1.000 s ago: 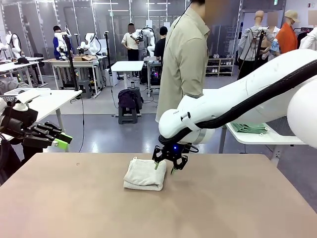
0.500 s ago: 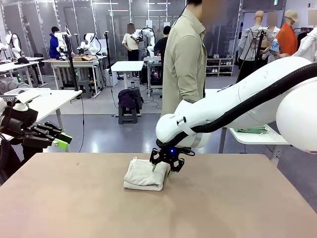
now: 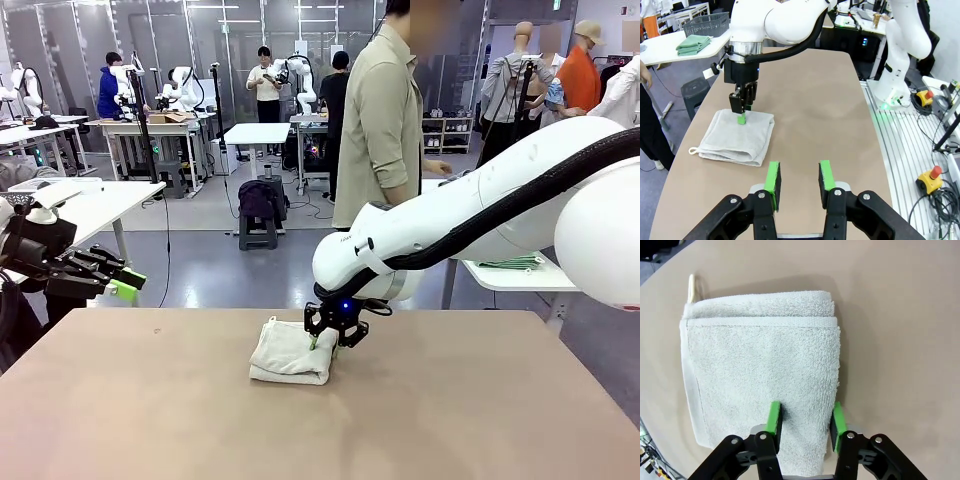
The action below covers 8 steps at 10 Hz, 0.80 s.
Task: Fold the towels and place them in the basket.
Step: Place the folded Towel with hook on the right side of the table.
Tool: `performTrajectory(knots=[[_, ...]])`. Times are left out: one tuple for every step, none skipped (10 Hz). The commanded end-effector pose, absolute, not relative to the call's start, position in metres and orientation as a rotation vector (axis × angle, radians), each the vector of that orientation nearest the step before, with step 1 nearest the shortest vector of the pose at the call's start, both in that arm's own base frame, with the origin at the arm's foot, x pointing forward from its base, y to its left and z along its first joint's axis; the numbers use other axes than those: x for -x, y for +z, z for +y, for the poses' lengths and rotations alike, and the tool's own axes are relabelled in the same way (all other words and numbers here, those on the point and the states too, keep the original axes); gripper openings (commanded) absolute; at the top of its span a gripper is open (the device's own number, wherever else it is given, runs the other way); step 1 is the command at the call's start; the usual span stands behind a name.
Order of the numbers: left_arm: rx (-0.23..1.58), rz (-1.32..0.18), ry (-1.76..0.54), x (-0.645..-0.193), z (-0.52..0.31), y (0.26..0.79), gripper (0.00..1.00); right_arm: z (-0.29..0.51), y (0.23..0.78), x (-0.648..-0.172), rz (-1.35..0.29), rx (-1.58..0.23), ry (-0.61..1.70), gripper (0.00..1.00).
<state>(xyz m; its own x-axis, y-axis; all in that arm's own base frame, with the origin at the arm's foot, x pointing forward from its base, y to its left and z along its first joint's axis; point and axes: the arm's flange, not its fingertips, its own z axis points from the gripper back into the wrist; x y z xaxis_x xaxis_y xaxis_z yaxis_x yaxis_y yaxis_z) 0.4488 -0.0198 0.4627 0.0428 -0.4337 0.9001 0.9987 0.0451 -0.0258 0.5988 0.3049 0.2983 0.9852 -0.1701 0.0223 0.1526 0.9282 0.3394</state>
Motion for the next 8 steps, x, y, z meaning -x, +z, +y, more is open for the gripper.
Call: performTrajectory(knots=[[0.871,-0.873,-1.355,-0.4483,-0.0180,0.4647,0.42,0.3033,0.2977,-0.6025,-0.056,-0.348,-0.145,0.29],[0.871,-0.873,-1.355,-0.4483,-0.0180,0.4647,0.42,0.3025,0.2992,-0.6023,-0.049,-0.341,-0.143,0.00],[0.871,-0.873,-1.355,-0.4483,-0.0180,0.4647,0.42,0.3020,0.3004,-0.6018,-0.047,-0.334,-0.137,0.09],[0.871,-0.873,-1.355,-0.4483,-0.0180,0.4647,0.42,0.3019,0.3025,-0.6011,-0.048,-0.330,-0.128,0.00],[0.871,-0.873,-1.355,-0.4483,-0.0180,0.4647,0.42,0.3018,0.3037,-0.6006,-0.047,-0.324,-0.120,0.00],[0.871,-0.873,-1.355,-0.4483,-0.0180,0.4647,0.42,0.3012,0.3047,-0.6015,-0.038,-0.321,-0.115,0.00],[0.871,-0.873,-1.355,-0.4483,-0.0180,0.4647,0.42,0.3006,0.3050,-0.6012,-0.043,-0.310,-0.122,0.00],[0.871,-0.873,-1.355,-0.4483,-0.0180,0.4647,0.42,0.3043,0.3007,-0.5988,-0.045,-0.337,-0.142,0.00]])
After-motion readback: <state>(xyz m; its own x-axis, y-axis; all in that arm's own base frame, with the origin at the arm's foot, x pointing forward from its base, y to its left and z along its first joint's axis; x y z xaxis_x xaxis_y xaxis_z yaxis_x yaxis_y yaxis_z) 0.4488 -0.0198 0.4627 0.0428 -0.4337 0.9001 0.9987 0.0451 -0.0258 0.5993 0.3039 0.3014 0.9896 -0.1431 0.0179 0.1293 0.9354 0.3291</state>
